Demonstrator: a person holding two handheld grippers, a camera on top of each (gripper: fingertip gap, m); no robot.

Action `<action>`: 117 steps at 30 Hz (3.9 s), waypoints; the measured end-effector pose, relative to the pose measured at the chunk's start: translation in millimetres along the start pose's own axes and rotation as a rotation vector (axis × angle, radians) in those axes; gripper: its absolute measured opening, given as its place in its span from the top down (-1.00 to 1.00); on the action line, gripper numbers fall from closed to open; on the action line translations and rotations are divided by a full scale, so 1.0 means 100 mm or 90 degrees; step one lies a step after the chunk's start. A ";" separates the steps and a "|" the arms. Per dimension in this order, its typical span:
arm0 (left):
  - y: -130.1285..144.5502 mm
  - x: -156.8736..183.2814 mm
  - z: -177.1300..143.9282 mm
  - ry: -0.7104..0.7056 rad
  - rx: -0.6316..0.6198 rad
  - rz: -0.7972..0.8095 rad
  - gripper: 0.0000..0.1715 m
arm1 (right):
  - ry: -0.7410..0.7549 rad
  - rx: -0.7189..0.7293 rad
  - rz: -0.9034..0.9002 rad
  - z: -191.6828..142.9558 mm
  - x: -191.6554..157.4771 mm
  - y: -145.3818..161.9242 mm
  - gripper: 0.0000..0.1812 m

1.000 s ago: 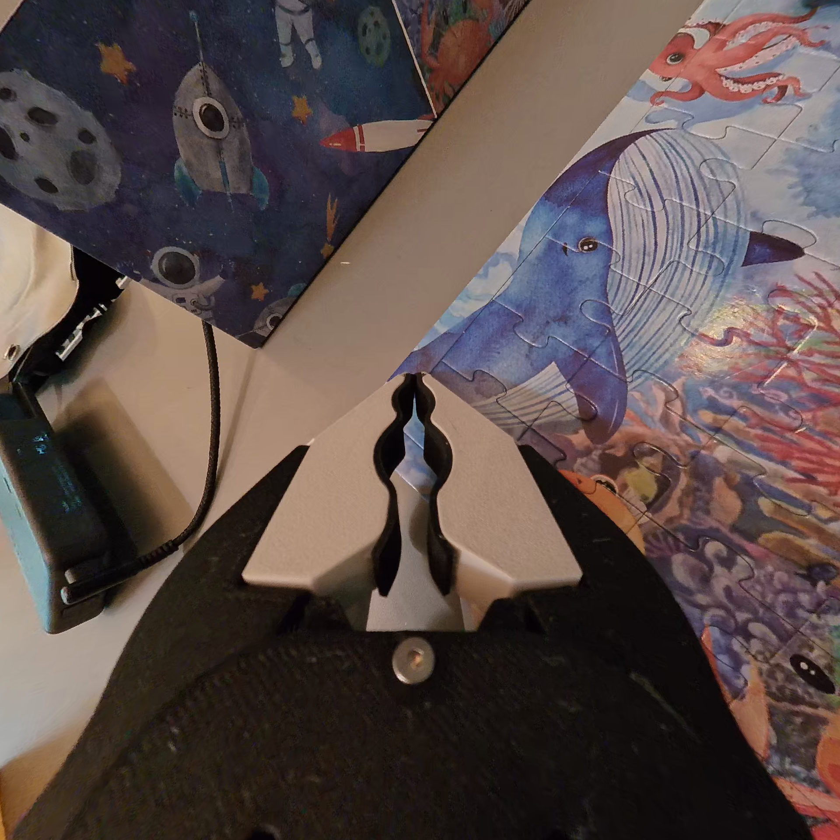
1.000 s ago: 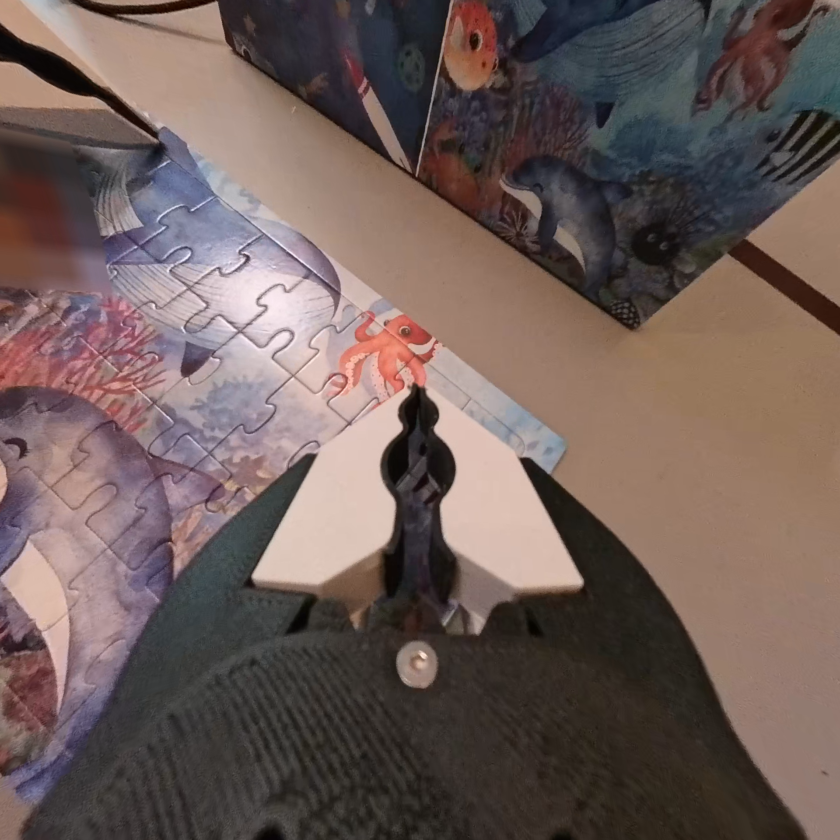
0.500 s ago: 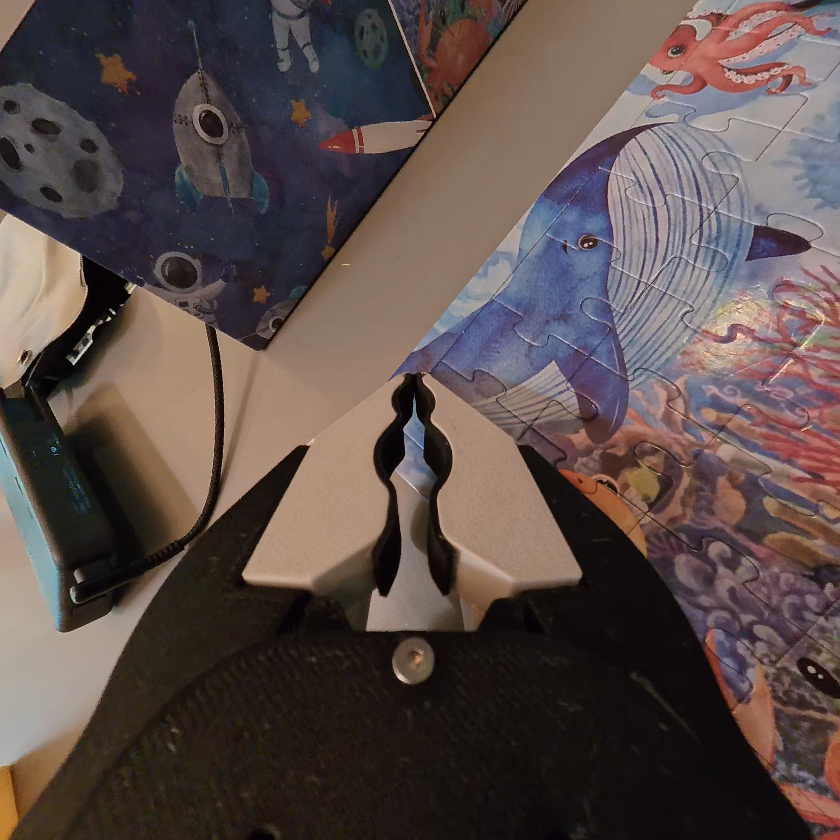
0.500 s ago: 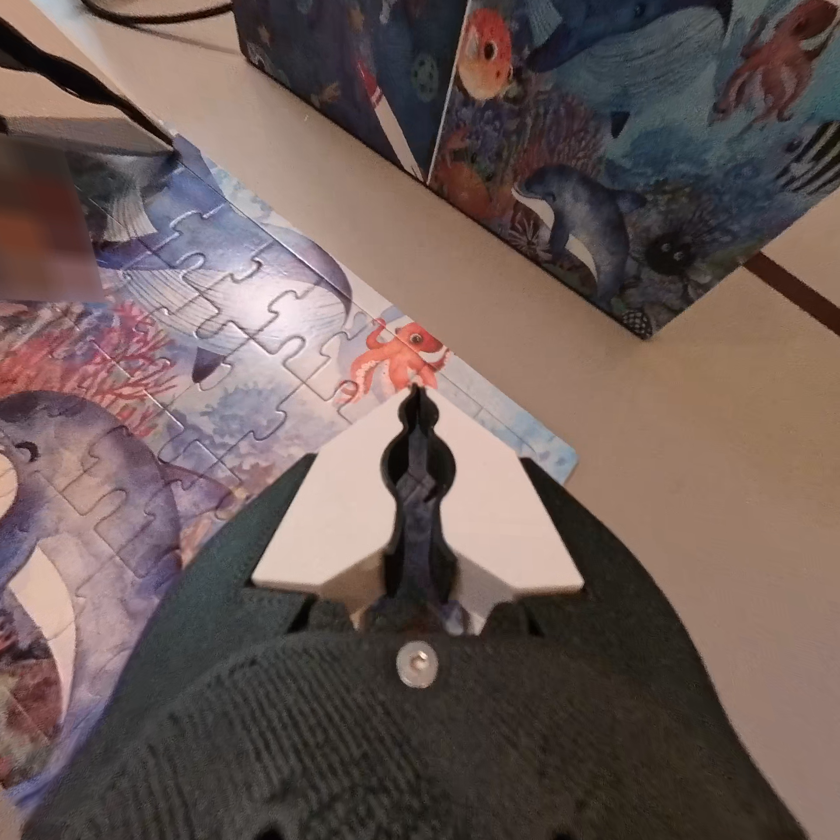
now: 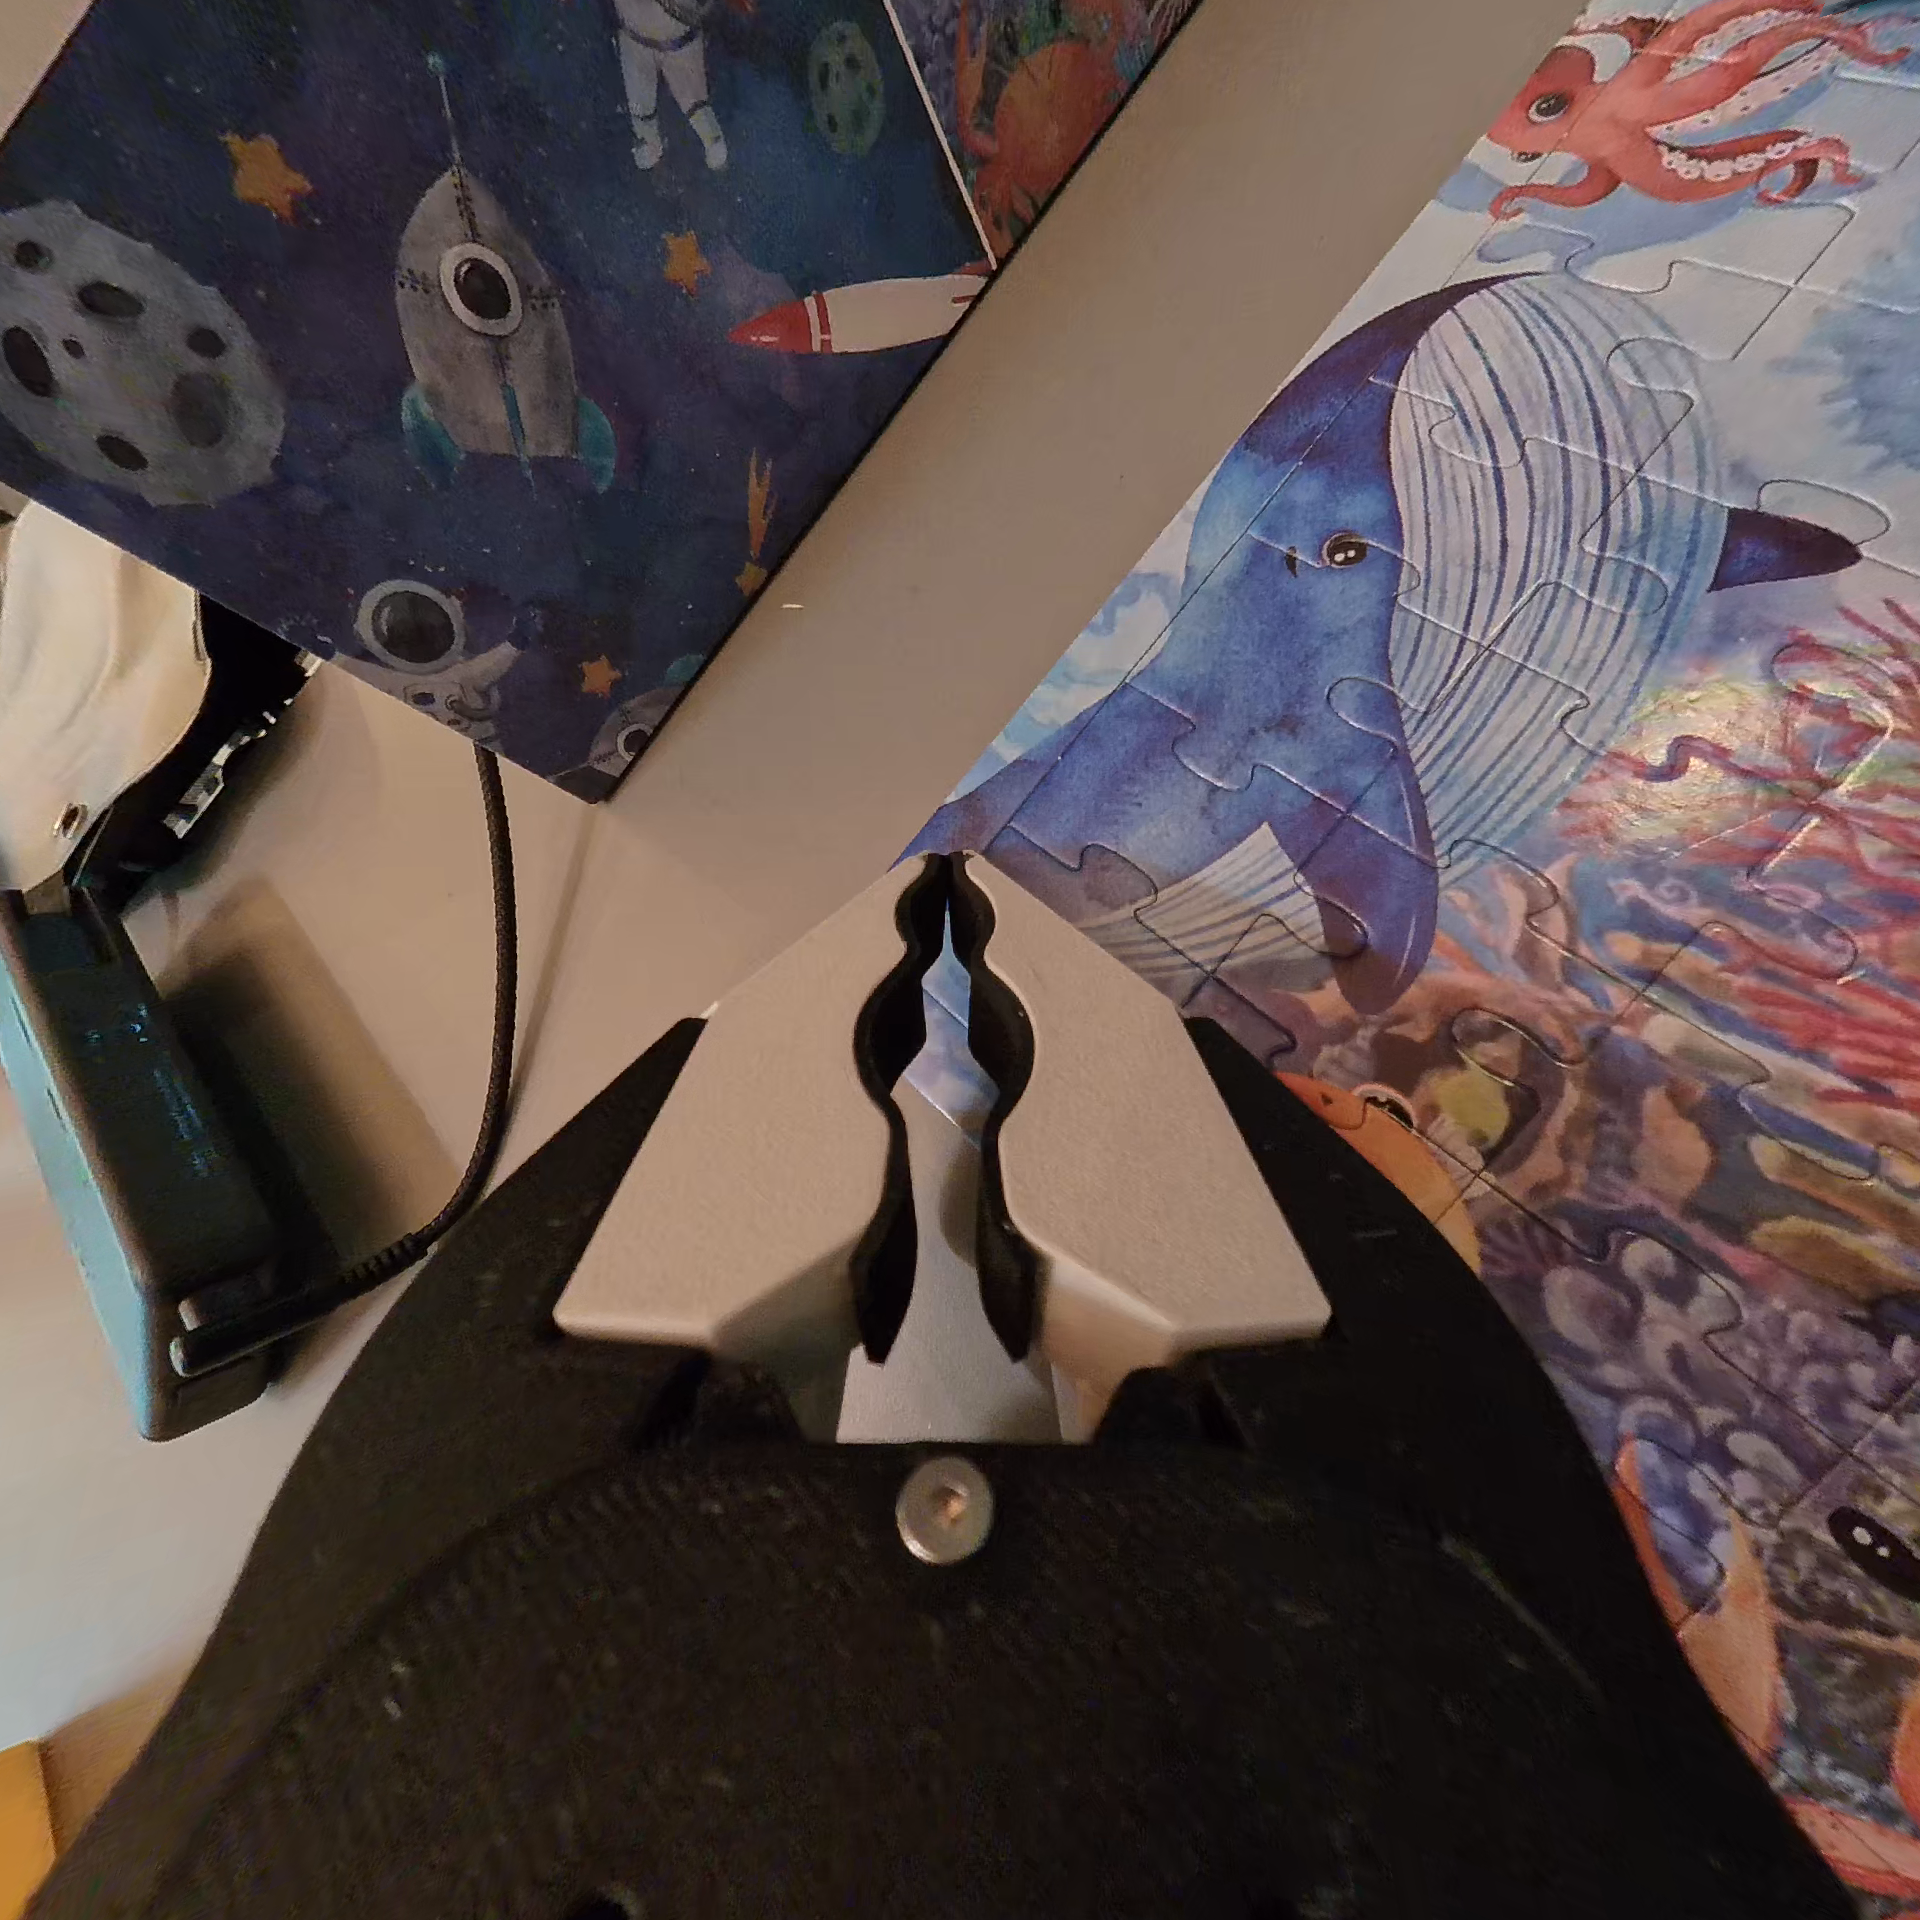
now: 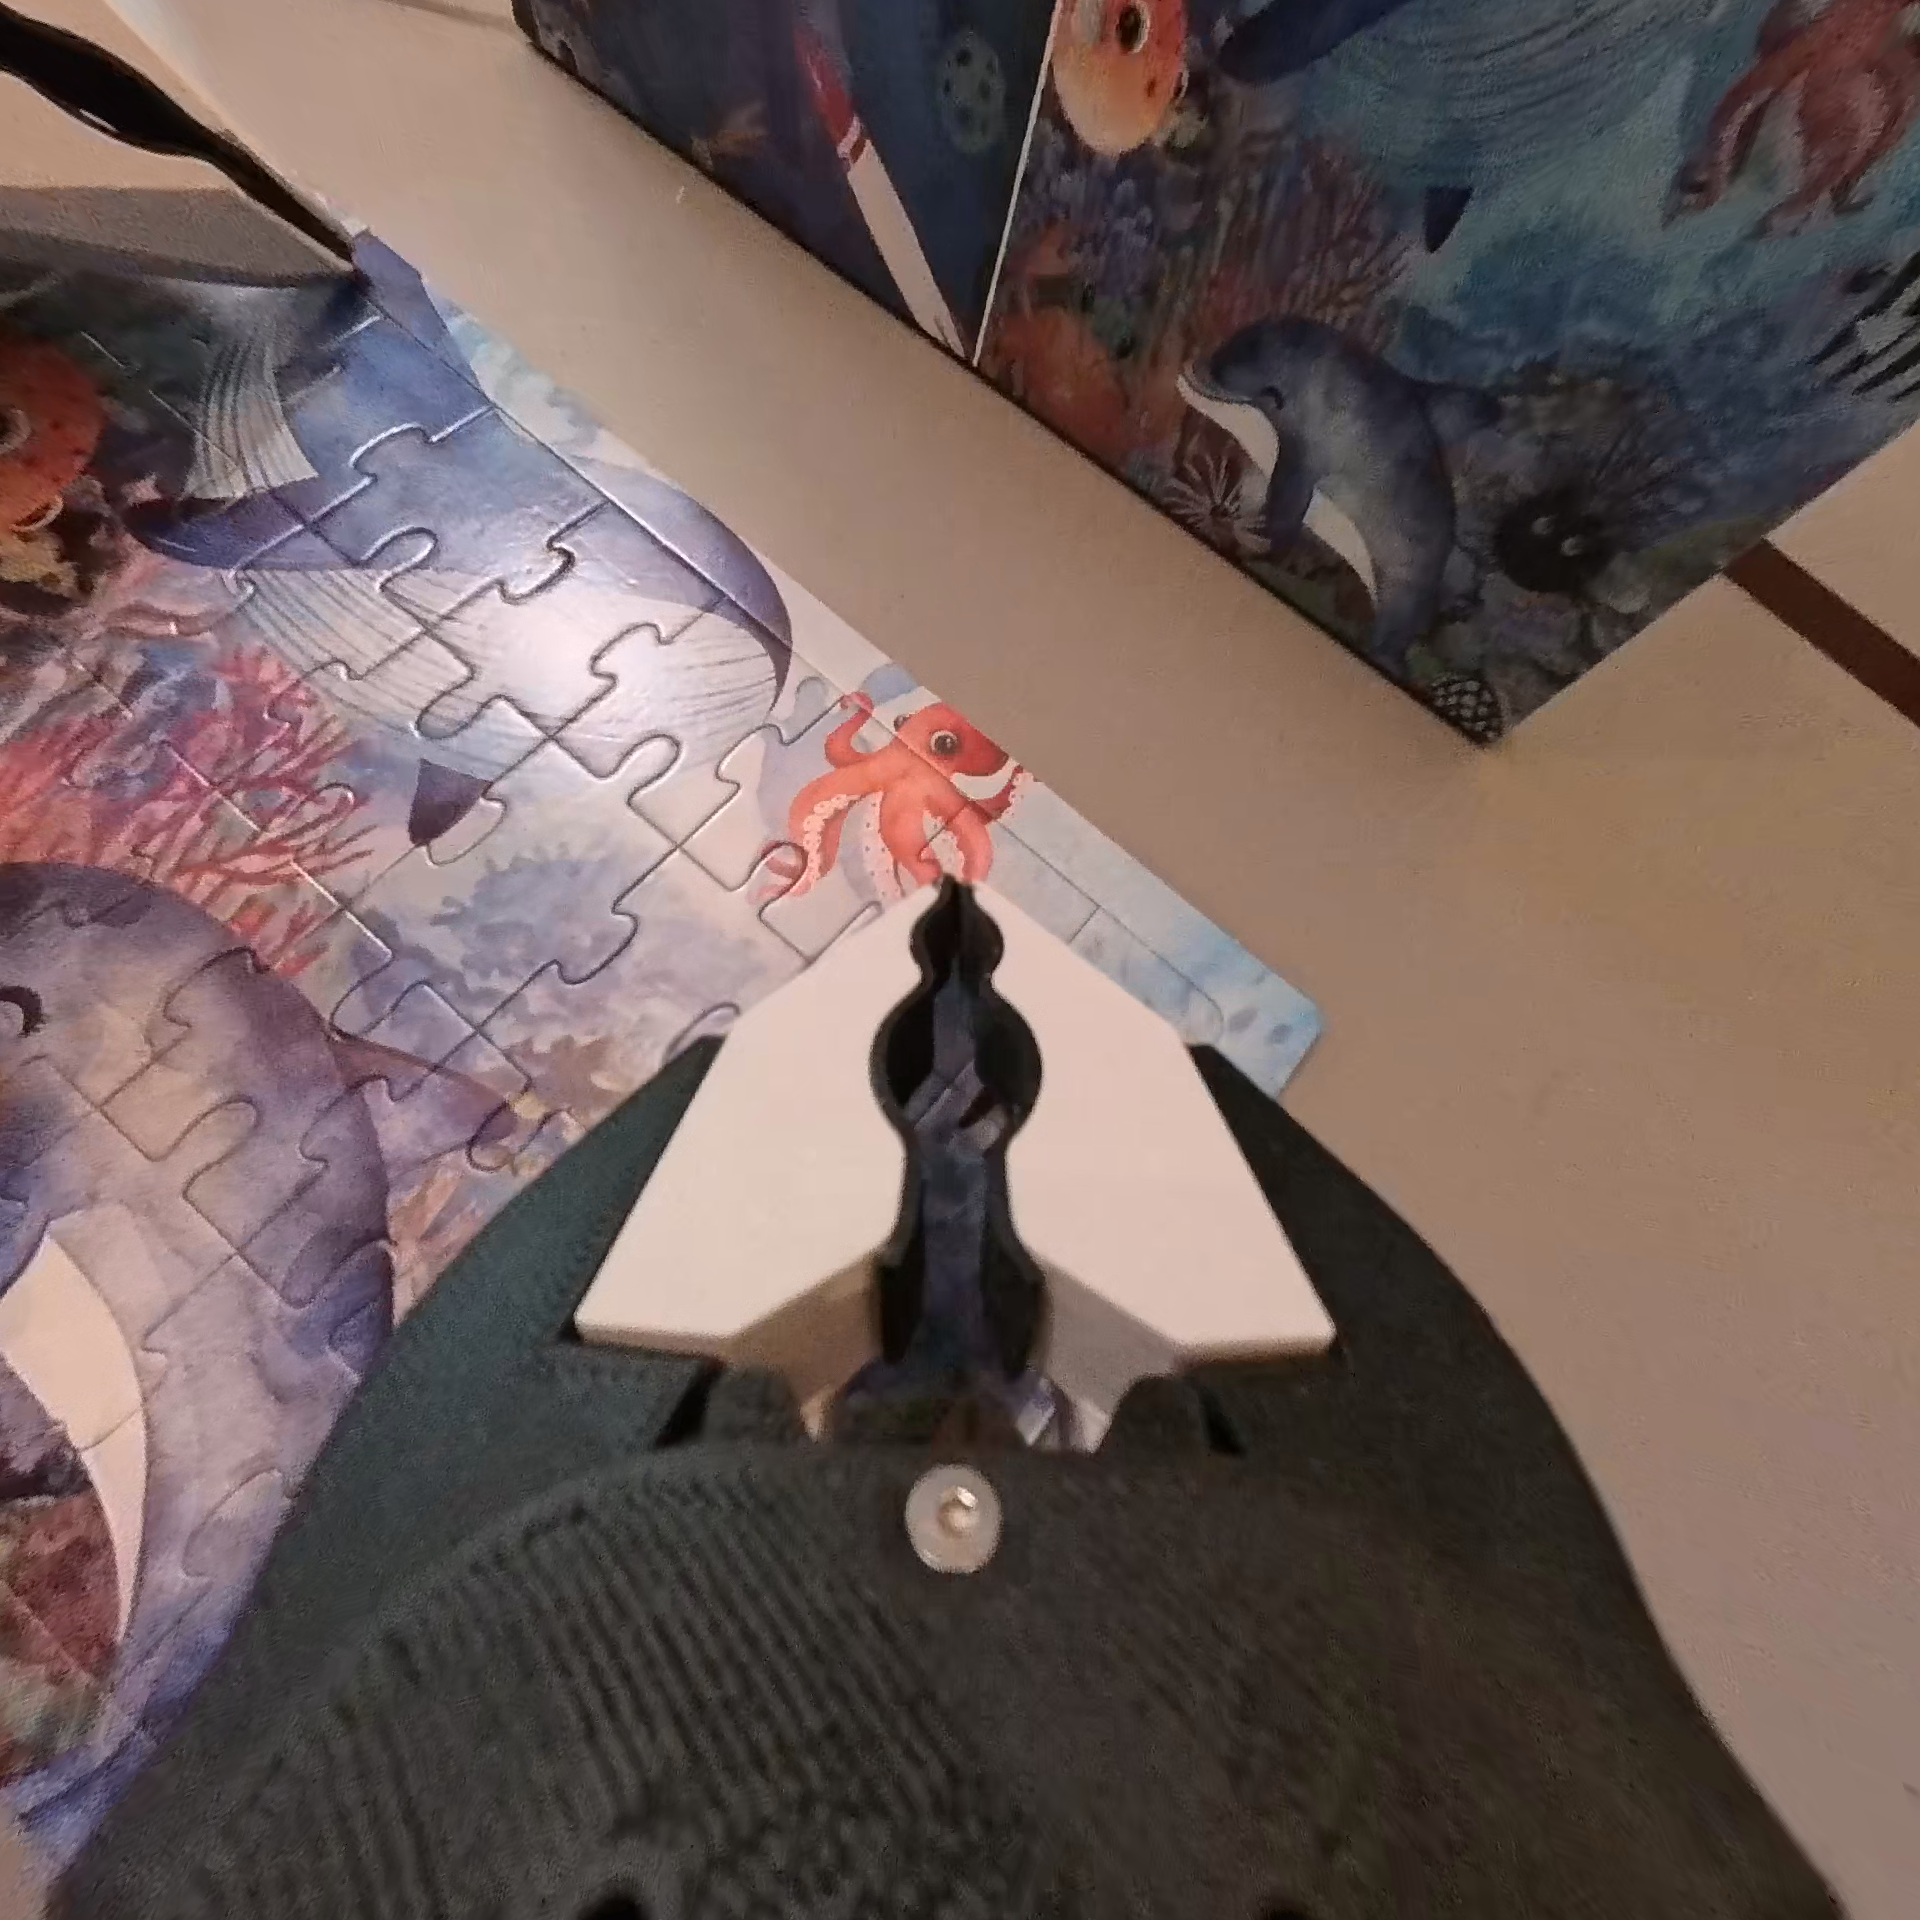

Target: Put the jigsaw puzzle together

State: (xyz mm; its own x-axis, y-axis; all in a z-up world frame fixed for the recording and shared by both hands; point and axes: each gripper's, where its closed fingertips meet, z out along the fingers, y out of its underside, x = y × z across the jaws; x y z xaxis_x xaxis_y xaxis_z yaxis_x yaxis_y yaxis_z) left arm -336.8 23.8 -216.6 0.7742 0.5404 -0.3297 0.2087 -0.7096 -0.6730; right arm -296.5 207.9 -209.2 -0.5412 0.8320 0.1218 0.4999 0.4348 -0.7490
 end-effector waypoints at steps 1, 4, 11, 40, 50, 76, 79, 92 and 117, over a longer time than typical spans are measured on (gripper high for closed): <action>0.00 0.00 0.00 0.000 0.000 0.000 1.00 | -0.004 0.005 0.006 0.00 0.00 -0.01 1.00; 0.00 0.00 0.00 -0.001 0.000 0.001 1.00 | -0.002 0.033 0.018 -0.06 0.02 -0.09 1.00; 0.00 0.00 0.00 -0.002 0.000 0.002 1.00 | 0.025 0.040 0.023 -0.12 0.17 -0.07 1.00; 0.00 0.00 0.00 -0.011 0.000 0.014 1.00 | -0.029 -0.018 0.058 -0.08 0.13 0.12 1.00; 0.00 0.00 0.00 -0.014 0.001 0.018 1.00 | -0.001 -0.013 0.039 -0.15 0.20 0.09 1.00; 0.00 0.00 0.00 -0.016 0.002 0.024 1.00 | -0.118 0.002 -0.055 -0.49 -0.03 0.13 1.00; 0.00 0.00 0.00 -0.018 0.002 0.028 1.00 | -0.111 -0.072 -0.015 -0.40 0.04 0.37 1.00; -0.01 0.00 0.01 -0.016 0.002 0.026 1.00 | -0.148 -0.037 -0.016 -0.37 -0.11 0.31 1.00; -0.01 0.00 0.01 -0.030 0.002 0.040 1.00 | -0.275 0.000 -0.061 -0.50 -0.33 0.35 1.00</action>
State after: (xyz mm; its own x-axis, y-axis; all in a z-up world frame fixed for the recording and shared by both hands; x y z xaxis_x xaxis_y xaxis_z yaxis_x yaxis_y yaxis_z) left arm -337.6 24.3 -216.4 0.7564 0.5158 -0.4023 0.1591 -0.7416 -0.6517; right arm -227.3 213.5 -206.8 -0.8180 0.5678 -0.0921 0.4333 0.5028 -0.7480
